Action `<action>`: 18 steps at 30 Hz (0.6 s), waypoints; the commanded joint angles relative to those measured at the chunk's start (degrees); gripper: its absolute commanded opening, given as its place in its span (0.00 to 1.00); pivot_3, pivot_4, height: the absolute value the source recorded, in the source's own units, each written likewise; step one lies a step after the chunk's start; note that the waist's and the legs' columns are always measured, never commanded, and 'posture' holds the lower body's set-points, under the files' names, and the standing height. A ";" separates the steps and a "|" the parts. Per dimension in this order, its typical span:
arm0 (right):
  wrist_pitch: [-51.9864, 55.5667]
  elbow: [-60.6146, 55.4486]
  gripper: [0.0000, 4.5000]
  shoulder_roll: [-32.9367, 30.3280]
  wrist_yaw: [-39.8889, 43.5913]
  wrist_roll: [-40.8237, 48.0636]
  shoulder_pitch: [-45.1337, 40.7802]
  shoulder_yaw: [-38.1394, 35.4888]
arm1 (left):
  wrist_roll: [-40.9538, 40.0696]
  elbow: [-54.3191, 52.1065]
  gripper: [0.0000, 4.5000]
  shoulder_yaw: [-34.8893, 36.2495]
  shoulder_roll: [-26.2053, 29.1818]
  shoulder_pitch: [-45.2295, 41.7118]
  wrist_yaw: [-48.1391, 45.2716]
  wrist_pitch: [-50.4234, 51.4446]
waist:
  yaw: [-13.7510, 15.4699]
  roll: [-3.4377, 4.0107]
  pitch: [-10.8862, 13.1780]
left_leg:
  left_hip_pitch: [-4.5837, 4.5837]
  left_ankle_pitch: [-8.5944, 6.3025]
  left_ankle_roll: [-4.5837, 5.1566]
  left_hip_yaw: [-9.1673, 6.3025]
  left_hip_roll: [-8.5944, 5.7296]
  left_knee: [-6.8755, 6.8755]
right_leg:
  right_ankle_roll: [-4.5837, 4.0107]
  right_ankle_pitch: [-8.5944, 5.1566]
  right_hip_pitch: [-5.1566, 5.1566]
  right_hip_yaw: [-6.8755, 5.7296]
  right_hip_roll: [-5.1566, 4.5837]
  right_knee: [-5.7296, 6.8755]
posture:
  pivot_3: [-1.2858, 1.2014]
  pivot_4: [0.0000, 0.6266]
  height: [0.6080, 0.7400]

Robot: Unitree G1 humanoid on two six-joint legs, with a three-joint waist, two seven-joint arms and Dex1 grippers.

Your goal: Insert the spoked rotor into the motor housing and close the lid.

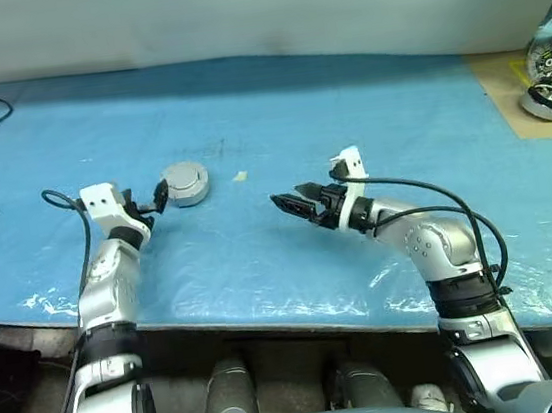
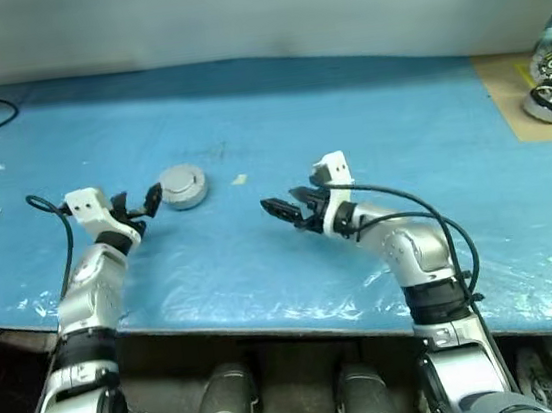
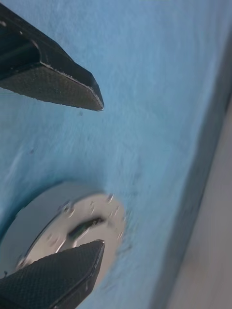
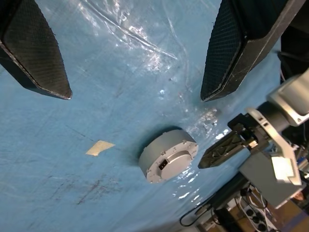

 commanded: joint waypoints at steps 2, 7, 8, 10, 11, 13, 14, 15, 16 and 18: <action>-10.19 -5.82 1.00 -3.47 -5.21 -11.68 4.00 3.10 | 2.22 -18.21 0.99 -7.18 -2.49 7.09 -0.01 1.30 | -0.24 0.00 0.00 | 0.05 0.00 0.00 0.01 0.03 0.02 | 0.00 0.00 0.01 0.05 0.00 0.00 | 0.52 0.24 1.00; -14.75 -7.14 1.00 -1.16 -20.51 -21.77 9.93 -0.89 | 5.22 -28.11 0.99 -11.10 -3.40 17.26 1.29 2.54 | -1.01 0.00 0.00 | 0.17 0.00 0.01 0.15 0.08 -0.06 | -0.02 -0.01 -0.03 0.25 0.09 -0.11 | 0.52 0.24 1.00; -16.00 -8.01 1.00 -1.70 -22.77 -25.12 12.11 -0.16 | 5.47 -29.43 0.99 -11.49 -3.17 18.87 1.07 2.87 | -1.08 0.00 0.00 | 0.17 0.00 0.01 0.15 0.13 -0.08 | -0.02 -0.02 -0.05 0.25 0.15 -0.10 | 0.52 0.24 1.00; -16.81 -10.30 1.00 -1.41 -27.06 -29.52 17.34 0.02 | 4.39 -31.47 0.99 -10.42 -3.92 20.90 2.67 4.90 | -1.19 0.00 0.00 | 0.19 0.00 0.01 0.14 0.12 -0.18 | -0.02 -0.02 -0.05 0.25 0.17 -0.12 | 0.52 0.24 1.00; -16.72 -11.42 1.00 -0.80 -28.51 -30.53 18.98 -0.17 | 4.46 -32.06 0.99 -10.13 -3.84 21.46 2.99 5.21 | -1.19 0.01 0.00 | 0.19 0.00 0.00 0.14 0.08 -0.23 | -0.02 -0.02 -0.04 0.25 0.16 -0.16 | 0.52 0.24 1.00; -17.05 -13.20 1.00 -0.09 -30.67 -32.73 20.86 -0.45 | 4.96 -32.80 0.99 -10.06 -3.66 21.89 3.28 5.42 | -1.55 0.02 0.01 | 0.20 0.00 0.00 0.13 0.04 -0.27 | -0.01 -0.02 -0.04 0.27 0.15 -0.21 | 0.52 0.24 1.00; -17.33 -13.54 1.00 0.10 -31.66 -33.85 21.25 -0.66 | 4.91 -33.00 0.99 -9.74 -3.94 21.86 3.93 5.84 | -1.79 0.03 0.01 | 0.21 0.00 0.01 0.13 0.03 -0.25 | 0.00 -0.02 -0.04 0.29 0.15 -0.21 | 0.52 0.24 1.00; -17.22 -13.43 1.00 0.62 -32.75 -34.37 21.17 -1.46 | 5.12 -32.90 0.99 -9.33 -4.36 21.57 4.98 6.18 | -1.94 0.03 0.01 | 0.26 -0.01 0.01 0.13 0.00 -0.25 | 0.02 -0.02 -0.02 0.34 0.14 -0.23 | 0.52 0.24 1.00; -16.91 -13.10 1.00 1.21 -33.71 -34.62 20.82 -2.23 | 5.47 -32.64 0.99 -9.04 -4.58 21.24 5.80 6.31 | -2.06 0.03 0.01 | 0.33 -0.01 0.02 0.13 -0.02 -0.24 | 0.04 -0.03 0.01 0.38 0.13 -0.26 | 0.52 0.24 1.00; -16.60 -11.24 1.00 1.94 -35.01 -35.02 18.97 -3.67 | 6.40 -32.10 0.99 -9.39 -5.13 20.51 6.88 5.88 | -2.22 0.03 0.01 | 0.57 -0.02 0.03 0.15 -0.05 -0.25 | 0.15 -0.06 0.14 0.50 0.14 -0.26 | 0.52 0.24 1.00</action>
